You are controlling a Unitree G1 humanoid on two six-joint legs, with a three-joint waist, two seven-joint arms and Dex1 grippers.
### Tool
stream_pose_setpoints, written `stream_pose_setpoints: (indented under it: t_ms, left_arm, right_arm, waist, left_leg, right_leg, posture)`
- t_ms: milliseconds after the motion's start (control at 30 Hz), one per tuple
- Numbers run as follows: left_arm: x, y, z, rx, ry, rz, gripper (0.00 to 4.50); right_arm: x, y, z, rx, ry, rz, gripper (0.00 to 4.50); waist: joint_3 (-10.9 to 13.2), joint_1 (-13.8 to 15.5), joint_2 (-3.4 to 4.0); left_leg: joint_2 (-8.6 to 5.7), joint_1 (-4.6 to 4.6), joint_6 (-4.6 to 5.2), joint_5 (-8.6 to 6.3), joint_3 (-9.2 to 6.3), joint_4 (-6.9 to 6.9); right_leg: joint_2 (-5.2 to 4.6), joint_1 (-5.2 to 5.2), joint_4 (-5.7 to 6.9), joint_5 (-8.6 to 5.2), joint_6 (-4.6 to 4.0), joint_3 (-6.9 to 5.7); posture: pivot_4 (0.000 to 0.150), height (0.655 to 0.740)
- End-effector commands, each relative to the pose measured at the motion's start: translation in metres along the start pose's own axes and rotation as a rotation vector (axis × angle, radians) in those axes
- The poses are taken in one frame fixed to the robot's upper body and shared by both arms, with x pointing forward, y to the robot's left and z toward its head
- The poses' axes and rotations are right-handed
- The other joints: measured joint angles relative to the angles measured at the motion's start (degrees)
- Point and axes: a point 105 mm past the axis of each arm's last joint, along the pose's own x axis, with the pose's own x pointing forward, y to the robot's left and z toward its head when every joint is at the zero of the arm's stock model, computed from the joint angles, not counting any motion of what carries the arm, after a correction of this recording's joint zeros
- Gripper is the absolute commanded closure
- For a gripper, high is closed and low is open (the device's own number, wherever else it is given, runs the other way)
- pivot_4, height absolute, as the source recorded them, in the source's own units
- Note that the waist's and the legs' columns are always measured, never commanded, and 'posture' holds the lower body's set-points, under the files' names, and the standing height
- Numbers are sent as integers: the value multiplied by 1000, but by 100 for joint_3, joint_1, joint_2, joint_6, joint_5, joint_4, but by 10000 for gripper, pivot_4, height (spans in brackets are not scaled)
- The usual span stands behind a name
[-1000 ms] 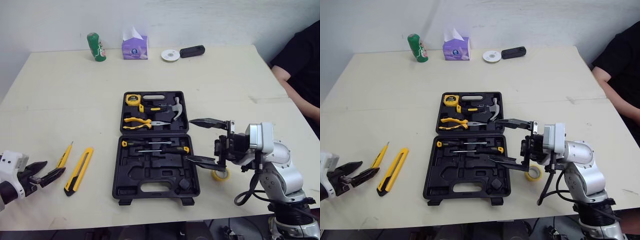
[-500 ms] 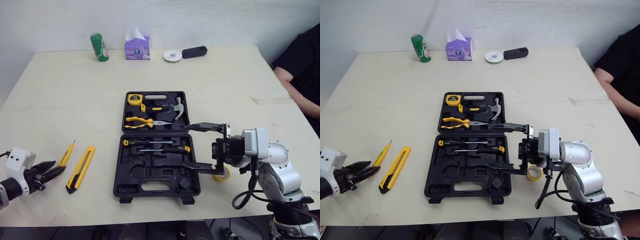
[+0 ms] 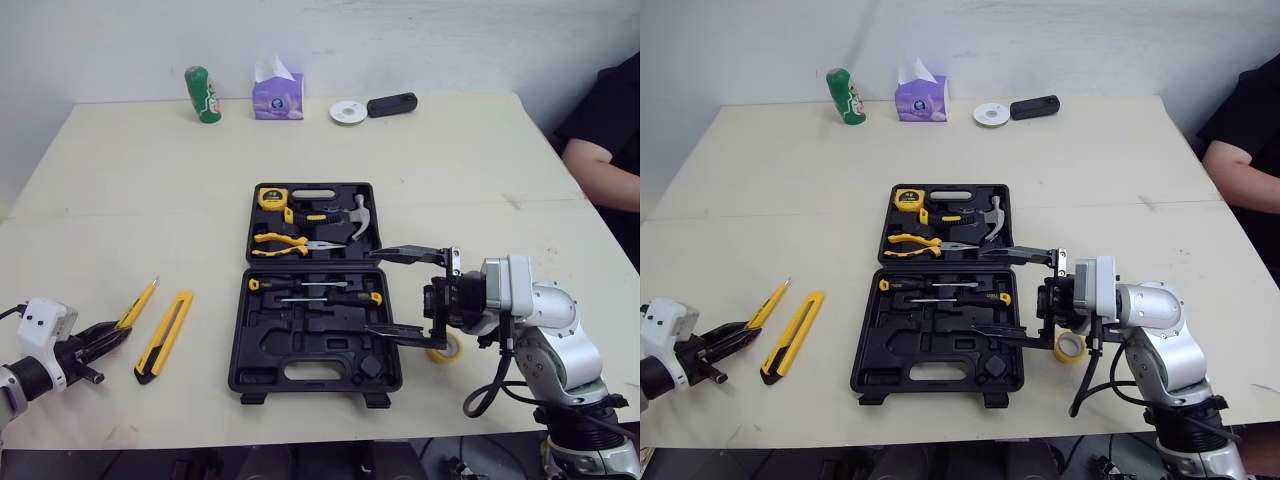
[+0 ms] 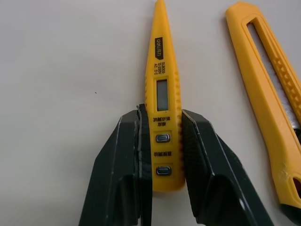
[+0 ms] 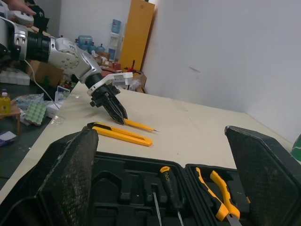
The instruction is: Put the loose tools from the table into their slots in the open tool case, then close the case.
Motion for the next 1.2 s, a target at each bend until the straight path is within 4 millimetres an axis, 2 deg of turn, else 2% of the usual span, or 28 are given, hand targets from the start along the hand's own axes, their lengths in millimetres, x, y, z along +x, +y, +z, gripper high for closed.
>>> stream_pose_setpoints:
  t_ms: [33,133,200,400,533,633,767,867,1000,1100,1200]
  left_arm:
    - [-1,-1,9,29,-62,-14,39530]
    - [-4,-7,49,106,-235,-39,39530]
    - [-5,-15,69,157,-289,-82,39530]
    - [2,-54,127,277,-408,-269,39530]
    - [14,-98,156,419,-405,-449,39530]
    - [19,-129,177,456,-409,-593,39530]
    - [30,-162,174,671,-287,-765,39530]
    - [35,-168,178,715,-261,-788,39530]
    - [43,-179,163,864,-98,-835,39530]
    - [48,-188,160,855,-61,-855,39530]
    - [52,-185,152,883,42,-831,39530]
  right_arm:
    - [-1,2,5,-28,0,17,0]
    - [-6,3,6,-27,9,14,0]
    - [-13,6,5,-19,28,8,0]
    - [-34,-1,-1,-44,112,-80,0]
    - [-44,0,0,-38,139,-116,0]
    - [-50,3,1,-14,167,-119,0]
    - [-57,10,0,-8,232,-70,0]
    - [-56,10,2,-12,226,-78,0]
    - [-54,13,4,-2,220,-85,0]
    - [-52,16,4,10,219,-95,0]
    - [-51,20,1,47,233,-87,0]
  waist:
    - [0,-3,0]
    - [1,4,-13]
    - [0,-4,-30]
    - [1,-9,-31]
    - [2,-12,-30]
    - [4,-10,-29]
    - [4,-18,-28]
    - [5,-39,-26]
    - [6,-11,-27]
    - [7,-3,-28]
    - [8,3,-30]
  left_leg:
    - [0,0,0,0,0,0]
    - [1,-2,-1,0,-2,1]
    - [2,-5,-1,1,-8,2]
    - [-1,-7,0,0,-8,6]
    - [0,-5,-5,2,-8,3]
    - [-3,-7,-4,3,-8,6]
    - [-4,-13,-3,4,-9,11]
    - [-4,-7,-3,4,-7,8]
    - [-2,-15,-11,9,-9,8]
    - [-6,-18,-7,10,-9,13]
    - [-6,-31,-4,8,-14,30]
  right_leg:
    - [0,0,0,0,0,0]
    - [0,0,-1,0,0,-2]
    - [1,-1,-2,0,0,-7]
    - [-2,2,-5,0,0,-6]
    - [2,0,0,0,0,-6]
    - [1,0,14,0,0,-5]
    - [3,-3,19,0,0,-7]
    - [11,-4,18,0,0,-1]
    - [14,-16,21,0,0,-1]
    - [11,-15,23,0,0,2]
    - [11,-17,27,1,1,-1]
  posture:
    - [1500,7400]
    - [1500,7400]
    - [1500,7400]
    - [1500,7400]
    - [1500,7400]
    - [1500,7400]
    - [1500,7400]
    - [1500,7400]
    - [1500,7400]
    - [1500,7400]
    - [1500,7400]
